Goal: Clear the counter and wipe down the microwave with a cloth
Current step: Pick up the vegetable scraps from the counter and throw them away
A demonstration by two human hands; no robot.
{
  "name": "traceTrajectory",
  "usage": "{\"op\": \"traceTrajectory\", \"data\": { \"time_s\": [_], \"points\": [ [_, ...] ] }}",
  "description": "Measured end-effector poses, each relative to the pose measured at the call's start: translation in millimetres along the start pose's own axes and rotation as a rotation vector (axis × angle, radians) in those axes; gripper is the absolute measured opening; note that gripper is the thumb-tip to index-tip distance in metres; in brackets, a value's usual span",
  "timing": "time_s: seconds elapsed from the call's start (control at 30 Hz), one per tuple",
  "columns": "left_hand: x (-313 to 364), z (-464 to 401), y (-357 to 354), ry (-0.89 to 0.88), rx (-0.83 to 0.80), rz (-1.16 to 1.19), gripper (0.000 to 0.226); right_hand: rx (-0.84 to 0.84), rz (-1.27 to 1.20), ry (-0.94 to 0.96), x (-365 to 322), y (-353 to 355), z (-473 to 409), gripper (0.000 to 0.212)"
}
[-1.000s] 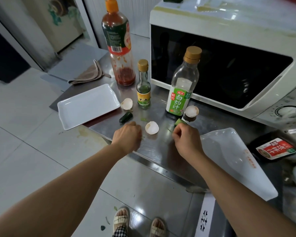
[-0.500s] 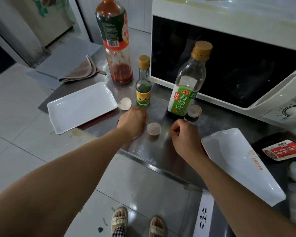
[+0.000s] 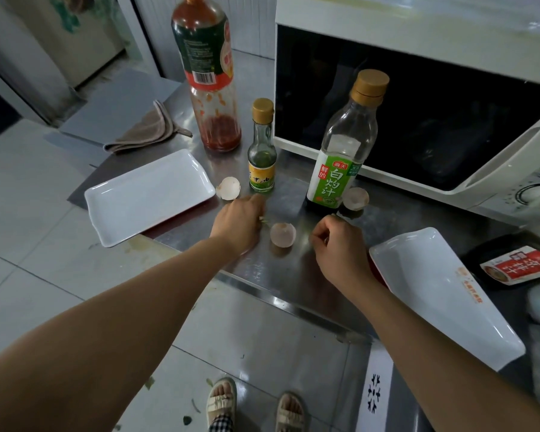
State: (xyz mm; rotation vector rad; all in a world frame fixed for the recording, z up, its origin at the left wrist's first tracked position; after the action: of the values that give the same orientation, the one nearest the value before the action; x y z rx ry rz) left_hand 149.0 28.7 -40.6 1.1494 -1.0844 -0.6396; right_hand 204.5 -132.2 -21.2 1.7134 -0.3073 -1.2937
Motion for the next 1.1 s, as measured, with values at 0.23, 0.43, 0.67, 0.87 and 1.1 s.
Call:
{"op": "traceTrajectory", "data": {
  "time_s": [0.23,0.43,0.67,0.87,1.1],
  "points": [
    [-15,9,5,0.123,-0.017,0.113,0.017,-0.005,0.036,0.001,-7,3,4,0.007],
    [-20,11,19,0.173,0.017,0.181,0.019,-0.007,0.026,-0.025,-8,5,3,0.008],
    [-18,20,15,0.170,-0.013,0.162,0.019,-0.019,0.039,-0.026,-5,1,5,0.009],
    [-15,17,3,0.218,-0.045,0.156,0.006,-0.014,-0.005,-0.021,2,4,2,0.011],
    [-16,15,-3,0.283,-0.067,0.077,0.011,-0.015,-0.028,-0.022,10,4,0,0.008]
  ]
}}
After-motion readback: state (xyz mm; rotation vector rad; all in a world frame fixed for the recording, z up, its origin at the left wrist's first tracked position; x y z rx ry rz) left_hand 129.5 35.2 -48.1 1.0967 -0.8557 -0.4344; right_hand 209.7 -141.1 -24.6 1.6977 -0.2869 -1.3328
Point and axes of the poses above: each hand's wrist, its own z-axis away from the middle knuckle, its own y-axis out of the back of the hand, x = y × z, the point moved 10 cm from there along -z, towards the middle knuckle, and after that the axes turned 2 degrees about x, right-handed, at the moved point
